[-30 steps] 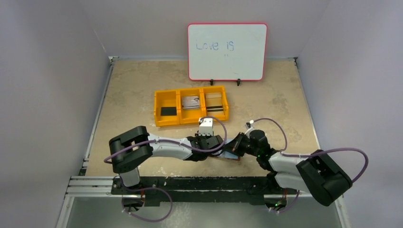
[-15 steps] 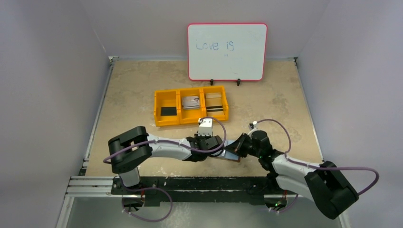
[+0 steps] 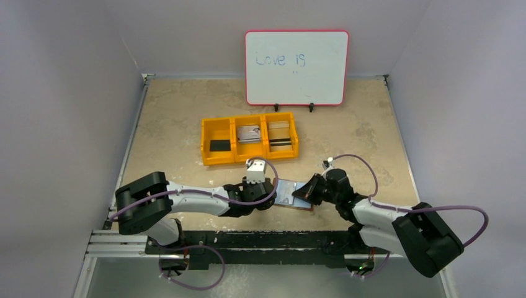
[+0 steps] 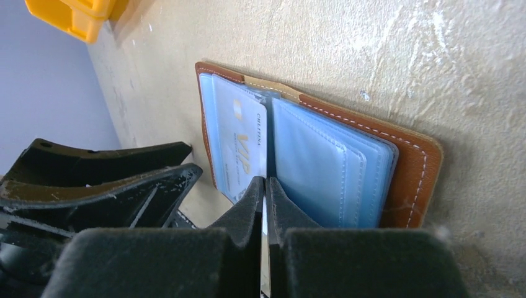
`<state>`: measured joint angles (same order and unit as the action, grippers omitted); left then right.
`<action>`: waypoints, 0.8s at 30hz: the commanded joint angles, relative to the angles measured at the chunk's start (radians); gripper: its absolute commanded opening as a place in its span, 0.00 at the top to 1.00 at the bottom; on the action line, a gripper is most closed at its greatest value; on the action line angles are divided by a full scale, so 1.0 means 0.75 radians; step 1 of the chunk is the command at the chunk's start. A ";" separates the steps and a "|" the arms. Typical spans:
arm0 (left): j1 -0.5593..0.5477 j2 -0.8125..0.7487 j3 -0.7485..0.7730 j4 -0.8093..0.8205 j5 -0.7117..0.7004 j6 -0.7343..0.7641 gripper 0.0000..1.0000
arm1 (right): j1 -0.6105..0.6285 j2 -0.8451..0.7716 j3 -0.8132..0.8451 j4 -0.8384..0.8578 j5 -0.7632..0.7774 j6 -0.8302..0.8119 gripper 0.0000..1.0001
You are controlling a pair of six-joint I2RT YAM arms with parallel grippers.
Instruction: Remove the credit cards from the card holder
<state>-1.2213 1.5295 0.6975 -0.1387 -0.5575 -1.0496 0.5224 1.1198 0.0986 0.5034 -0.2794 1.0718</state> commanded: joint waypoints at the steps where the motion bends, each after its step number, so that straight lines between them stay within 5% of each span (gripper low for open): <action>1: -0.013 -0.006 0.022 0.005 0.123 0.088 0.54 | -0.005 0.016 0.041 0.010 0.031 -0.019 1.00; 12: -0.047 0.102 0.181 -0.144 0.069 0.149 0.44 | -0.005 0.011 0.035 0.006 0.019 -0.034 1.00; 24: -0.116 0.336 0.314 -0.425 -0.120 0.058 0.46 | -0.005 -0.016 0.033 -0.014 0.022 -0.033 1.00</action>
<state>-1.2896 1.7081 0.9268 -0.3340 -0.5869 -0.9768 0.5224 1.1244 0.1028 0.5117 -0.2787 1.0683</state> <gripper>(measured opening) 0.558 0.004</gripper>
